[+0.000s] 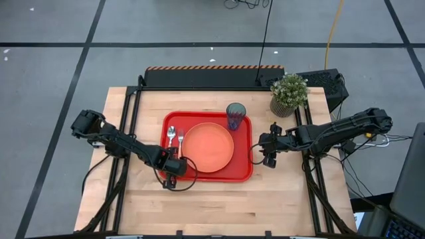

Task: Pick and place plate/cup/fork/spoon on tray
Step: Adjust the the light orange spoon on the orange serving tray, then adjust the orange tray on the table, then return to Home Position

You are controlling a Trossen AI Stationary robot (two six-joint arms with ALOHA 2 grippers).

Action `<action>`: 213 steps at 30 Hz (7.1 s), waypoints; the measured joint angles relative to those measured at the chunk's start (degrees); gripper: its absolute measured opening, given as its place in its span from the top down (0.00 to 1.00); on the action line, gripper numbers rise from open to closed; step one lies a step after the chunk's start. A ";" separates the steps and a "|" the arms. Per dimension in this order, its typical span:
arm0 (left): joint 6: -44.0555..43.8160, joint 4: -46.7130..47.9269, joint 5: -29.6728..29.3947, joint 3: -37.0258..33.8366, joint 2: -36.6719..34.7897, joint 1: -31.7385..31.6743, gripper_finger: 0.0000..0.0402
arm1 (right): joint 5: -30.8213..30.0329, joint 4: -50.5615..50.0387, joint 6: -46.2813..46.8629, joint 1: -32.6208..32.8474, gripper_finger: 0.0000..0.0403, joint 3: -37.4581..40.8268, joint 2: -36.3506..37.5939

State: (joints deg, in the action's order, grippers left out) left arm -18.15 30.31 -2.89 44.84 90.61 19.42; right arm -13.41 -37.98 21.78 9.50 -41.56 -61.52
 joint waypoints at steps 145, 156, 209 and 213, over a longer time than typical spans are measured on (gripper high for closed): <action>9.97 -3.98 -22.29 -16.28 -48.78 -16.90 0.94 | 11.72 12.96 -16.41 3.35 0.62 -8.15 -29.83; 8.96 -3.98 -21.03 -16.28 -48.76 -16.87 0.94 | 11.73 11.12 -14.57 3.37 0.62 -8.15 -29.83; 15.90 -33.80 -12.27 -41.55 -85.34 -12.78 0.94 | -3.04 32.95 -16.48 2.52 0.77 25.86 43.85; 14.72 -32.82 -9.04 -42.91 -87.24 -13.45 0.95 | -1.66 32.97 -16.31 2.13 0.94 30.38 50.20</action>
State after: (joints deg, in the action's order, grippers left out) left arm -3.43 -2.51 -11.93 1.93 3.37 5.97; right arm -15.07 -5.01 5.47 11.62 -11.18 -11.31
